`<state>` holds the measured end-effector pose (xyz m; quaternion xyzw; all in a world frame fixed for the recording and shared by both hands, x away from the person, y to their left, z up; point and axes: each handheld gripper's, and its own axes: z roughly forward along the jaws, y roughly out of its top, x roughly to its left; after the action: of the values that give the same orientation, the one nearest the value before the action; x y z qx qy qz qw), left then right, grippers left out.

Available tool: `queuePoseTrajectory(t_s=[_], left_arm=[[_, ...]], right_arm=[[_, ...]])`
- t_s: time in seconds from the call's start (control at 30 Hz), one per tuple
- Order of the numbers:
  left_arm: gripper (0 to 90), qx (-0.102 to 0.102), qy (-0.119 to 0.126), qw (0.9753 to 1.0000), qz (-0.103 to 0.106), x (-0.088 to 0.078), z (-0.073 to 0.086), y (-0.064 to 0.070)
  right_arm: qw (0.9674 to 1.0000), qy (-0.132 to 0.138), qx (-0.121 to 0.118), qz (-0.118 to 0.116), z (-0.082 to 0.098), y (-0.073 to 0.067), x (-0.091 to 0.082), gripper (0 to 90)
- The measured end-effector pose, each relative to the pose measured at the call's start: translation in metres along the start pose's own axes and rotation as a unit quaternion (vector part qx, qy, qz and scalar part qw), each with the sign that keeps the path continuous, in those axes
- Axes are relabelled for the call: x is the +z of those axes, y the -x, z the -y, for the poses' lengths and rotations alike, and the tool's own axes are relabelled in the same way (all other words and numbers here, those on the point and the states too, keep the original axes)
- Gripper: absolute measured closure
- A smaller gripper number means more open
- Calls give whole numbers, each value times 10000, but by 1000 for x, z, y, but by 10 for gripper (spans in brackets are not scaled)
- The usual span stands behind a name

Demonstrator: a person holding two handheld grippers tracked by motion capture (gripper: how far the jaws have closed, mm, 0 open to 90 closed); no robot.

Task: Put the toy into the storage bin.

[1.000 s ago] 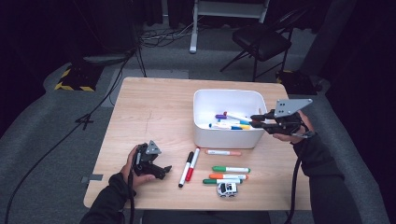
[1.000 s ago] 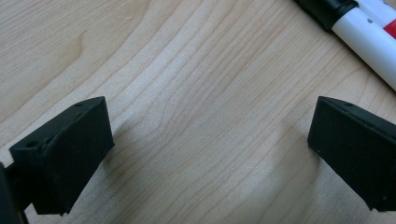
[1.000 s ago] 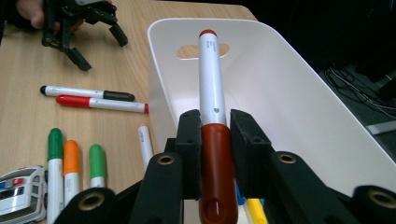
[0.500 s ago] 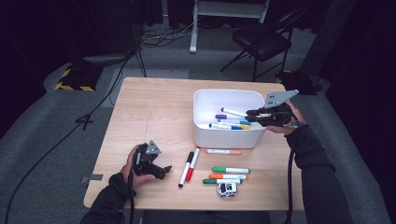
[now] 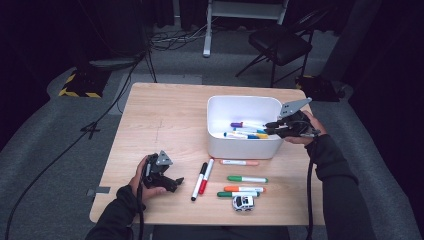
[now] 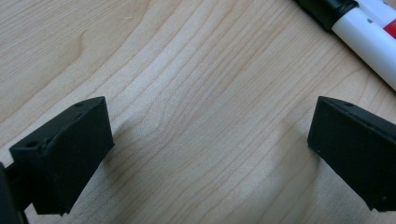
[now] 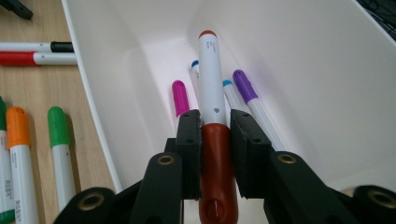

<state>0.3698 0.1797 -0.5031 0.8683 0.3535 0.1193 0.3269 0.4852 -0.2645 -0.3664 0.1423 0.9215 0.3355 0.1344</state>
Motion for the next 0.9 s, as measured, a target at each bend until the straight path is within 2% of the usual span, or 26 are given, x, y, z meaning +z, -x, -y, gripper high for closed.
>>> queuePoseTrajectory(t_s=[0.17,0.3,0.43,0.67,0.83,0.9], left_arm=[[2,0,-1,10000,-3,0,0,0],[2,0,0,10000,-1,0,0,0],[2,-3,0,10000,0,0,0,0],[2,-4,-1,10000,-1,0,0,0],[2,-1,0,10000,-2,0,0,0],[2,-5,-1,10000,-1,0,0,0]], right_arm=[[9999,-125,74,-9,8,2,-2,741],[9998,-126,172,-1,13,3,-3,740],[9995,-152,261,121,16,3,-5,710],[9988,233,337,258,16,-2,-18,653],[9967,755,198,231,13,-18,-32,630],[9942,1052,145,155,12,-27,-37,625]])
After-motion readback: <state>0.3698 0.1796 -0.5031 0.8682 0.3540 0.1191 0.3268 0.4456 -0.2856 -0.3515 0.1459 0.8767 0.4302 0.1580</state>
